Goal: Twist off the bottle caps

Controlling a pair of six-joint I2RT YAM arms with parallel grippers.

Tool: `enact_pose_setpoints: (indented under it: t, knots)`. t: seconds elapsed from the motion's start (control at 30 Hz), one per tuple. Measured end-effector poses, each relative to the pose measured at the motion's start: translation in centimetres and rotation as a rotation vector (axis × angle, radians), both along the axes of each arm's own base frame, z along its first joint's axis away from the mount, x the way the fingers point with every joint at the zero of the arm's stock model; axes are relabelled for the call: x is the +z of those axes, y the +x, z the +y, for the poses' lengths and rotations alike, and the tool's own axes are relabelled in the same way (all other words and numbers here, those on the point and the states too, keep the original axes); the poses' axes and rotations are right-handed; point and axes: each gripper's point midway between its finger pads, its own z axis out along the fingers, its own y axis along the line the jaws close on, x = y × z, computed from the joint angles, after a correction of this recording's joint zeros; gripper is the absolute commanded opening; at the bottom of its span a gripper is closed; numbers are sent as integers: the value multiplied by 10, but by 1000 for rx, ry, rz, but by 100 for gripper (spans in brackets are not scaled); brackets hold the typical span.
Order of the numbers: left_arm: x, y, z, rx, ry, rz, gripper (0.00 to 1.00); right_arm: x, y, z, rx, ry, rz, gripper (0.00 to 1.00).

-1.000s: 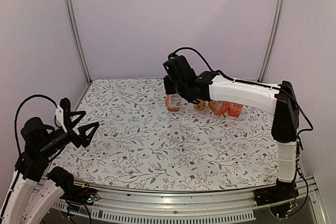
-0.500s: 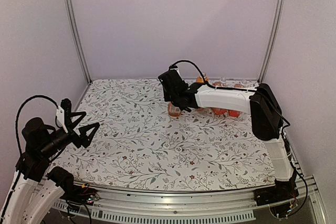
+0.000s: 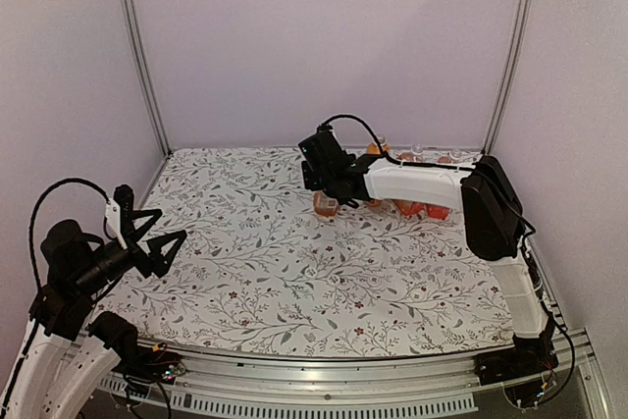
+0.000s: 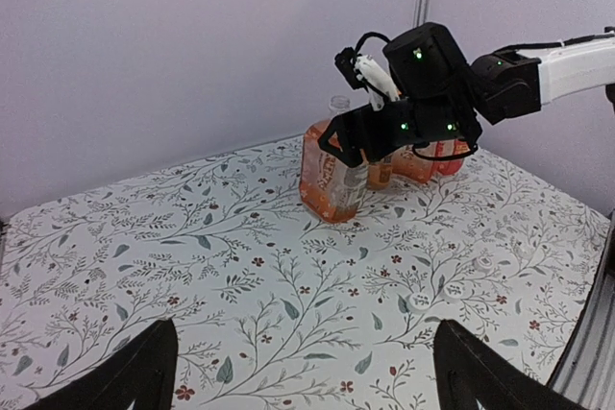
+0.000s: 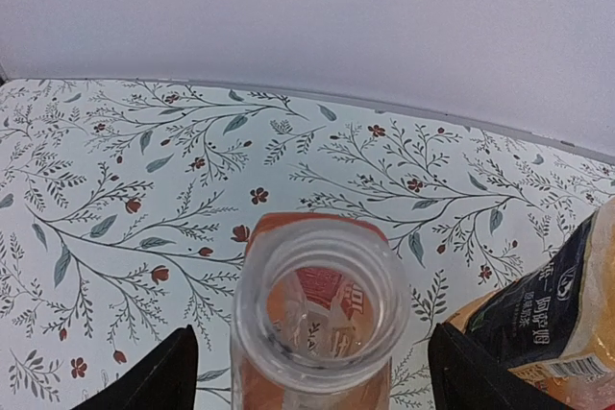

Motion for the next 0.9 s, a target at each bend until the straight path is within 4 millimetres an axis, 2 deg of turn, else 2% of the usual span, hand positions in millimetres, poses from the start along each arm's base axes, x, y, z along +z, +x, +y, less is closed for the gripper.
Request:
enact_pose_setpoints:
  t: [0.13,0.4,0.53,0.67,0.9]
  knots:
    - [0,-1,-1,-5,-1,-1,93,-2,-1,1,17,-17,10,98]
    - [1,-1,-1,-8,-2,-4,93,-9,-7,-2,40,-70,49,99]
    - [1,-1,-1,-7,-2,-4,93,3,-14,-4,60,-95,52,99]
    - [1,-1,0,-4,-2,-4,93,44,-23,-8,79,-80,17,99]
    - [1,0,1,-1,-3,-4,93,149,-51,-32,129,25,-91,99]
